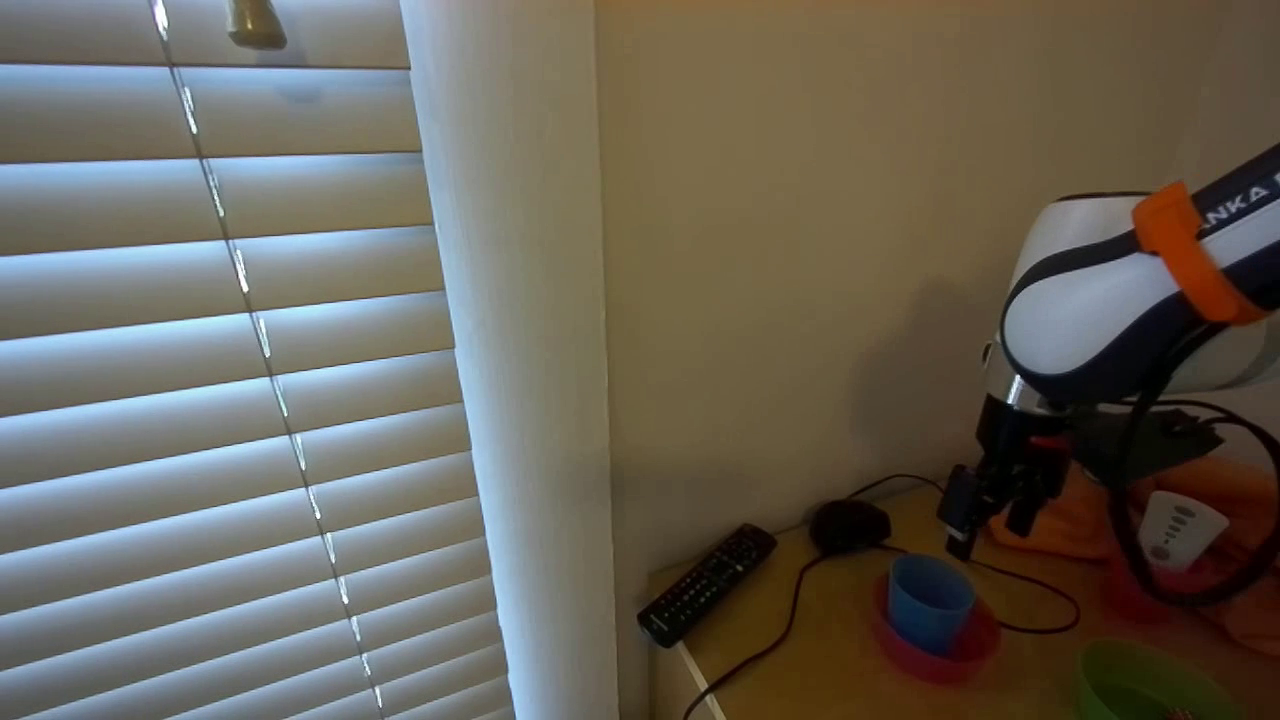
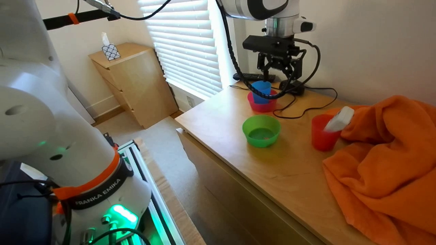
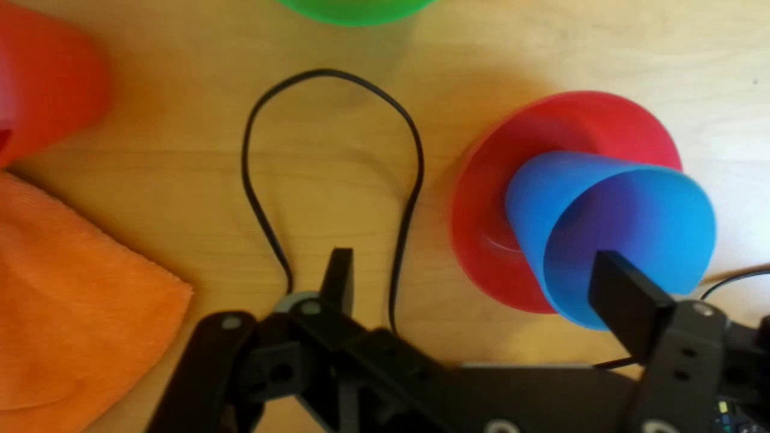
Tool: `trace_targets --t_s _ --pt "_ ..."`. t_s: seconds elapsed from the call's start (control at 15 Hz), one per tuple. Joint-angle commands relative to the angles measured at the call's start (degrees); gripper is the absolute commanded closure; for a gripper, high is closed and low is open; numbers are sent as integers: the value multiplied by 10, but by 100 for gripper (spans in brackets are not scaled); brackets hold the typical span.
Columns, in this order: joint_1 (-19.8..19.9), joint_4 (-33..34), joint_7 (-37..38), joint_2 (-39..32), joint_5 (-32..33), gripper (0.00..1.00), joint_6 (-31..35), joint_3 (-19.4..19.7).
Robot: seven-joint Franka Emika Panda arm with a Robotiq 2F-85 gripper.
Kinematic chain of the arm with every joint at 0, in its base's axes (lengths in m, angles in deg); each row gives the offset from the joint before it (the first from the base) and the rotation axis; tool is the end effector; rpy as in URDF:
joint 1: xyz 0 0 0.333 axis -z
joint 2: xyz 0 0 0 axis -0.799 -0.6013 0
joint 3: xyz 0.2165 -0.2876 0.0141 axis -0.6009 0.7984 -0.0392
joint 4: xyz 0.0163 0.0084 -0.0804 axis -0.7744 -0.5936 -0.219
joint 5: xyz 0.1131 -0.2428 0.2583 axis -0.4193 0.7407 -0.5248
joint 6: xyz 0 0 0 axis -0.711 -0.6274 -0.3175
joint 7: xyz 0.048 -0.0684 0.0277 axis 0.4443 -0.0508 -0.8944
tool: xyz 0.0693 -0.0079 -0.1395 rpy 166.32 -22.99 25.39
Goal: Put the blue cup in the green bowl
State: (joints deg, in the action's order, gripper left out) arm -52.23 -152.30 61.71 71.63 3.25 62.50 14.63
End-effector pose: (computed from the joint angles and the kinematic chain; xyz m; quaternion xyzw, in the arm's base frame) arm 0.5705 -0.0248 0.2850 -0.9979 -0.0625 -0.0033 0.0166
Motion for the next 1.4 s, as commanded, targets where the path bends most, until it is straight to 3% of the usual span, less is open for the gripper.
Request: trace_targets --t_s 0.0,0.07,0.13,0.2,0.27,0.87,1.07,1.33 --pt "0 49 7 -51 12 0 -4 -21" --pt "-1 65 9 -67 15 1 -7 -24" --pt "0 78 9 -79 15 10 -11 -27" --pt "-2 89 14 -89 18 26 -16 -28" --pt "-2 98 18 -97 20 30 -21 -28" --pt "-46 104 94 -87 81 100 -155 -27" --pt "-55 110 115 -85 97 100 -189 -27" --pt "-72 60 141 -16 135 99 -199 -29"
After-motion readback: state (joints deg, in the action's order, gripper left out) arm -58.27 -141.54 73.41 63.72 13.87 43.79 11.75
